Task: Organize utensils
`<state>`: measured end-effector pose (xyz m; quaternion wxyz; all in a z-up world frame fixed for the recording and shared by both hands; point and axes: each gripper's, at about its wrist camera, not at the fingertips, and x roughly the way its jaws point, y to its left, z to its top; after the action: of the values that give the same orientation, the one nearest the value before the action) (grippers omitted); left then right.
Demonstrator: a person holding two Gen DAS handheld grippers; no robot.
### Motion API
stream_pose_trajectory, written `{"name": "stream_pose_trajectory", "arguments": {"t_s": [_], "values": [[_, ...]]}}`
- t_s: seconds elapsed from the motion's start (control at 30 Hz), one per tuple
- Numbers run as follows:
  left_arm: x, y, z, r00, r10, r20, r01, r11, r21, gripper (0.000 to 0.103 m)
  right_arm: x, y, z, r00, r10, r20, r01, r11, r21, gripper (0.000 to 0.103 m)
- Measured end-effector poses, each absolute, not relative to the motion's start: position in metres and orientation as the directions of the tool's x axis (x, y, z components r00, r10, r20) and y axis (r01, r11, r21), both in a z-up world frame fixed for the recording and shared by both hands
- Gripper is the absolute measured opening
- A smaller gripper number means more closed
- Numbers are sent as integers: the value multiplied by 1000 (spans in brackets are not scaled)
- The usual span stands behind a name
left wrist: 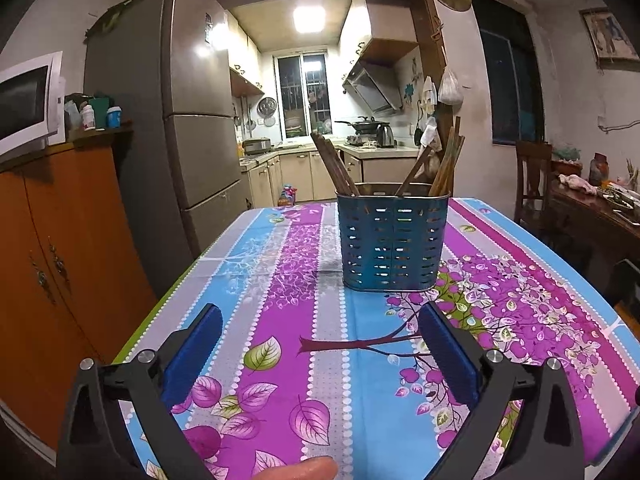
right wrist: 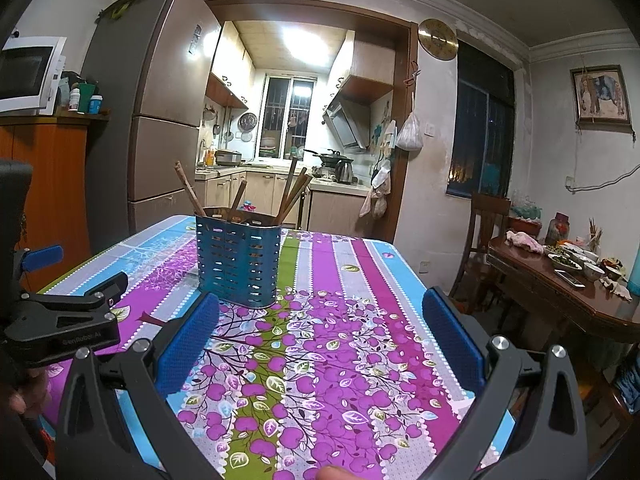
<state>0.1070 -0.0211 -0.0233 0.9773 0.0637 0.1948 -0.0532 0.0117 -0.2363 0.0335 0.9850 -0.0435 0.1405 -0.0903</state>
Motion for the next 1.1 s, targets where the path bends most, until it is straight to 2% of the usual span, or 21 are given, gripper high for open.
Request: {"name": "stream_pose_trajectory", "arguments": {"t_s": [1.1], "values": [[107, -24, -26, 919, -59, -389, 118, 984, 131, 98, 12, -235, 34, 944, -191, -269, 166, 980, -113, 98]]}}
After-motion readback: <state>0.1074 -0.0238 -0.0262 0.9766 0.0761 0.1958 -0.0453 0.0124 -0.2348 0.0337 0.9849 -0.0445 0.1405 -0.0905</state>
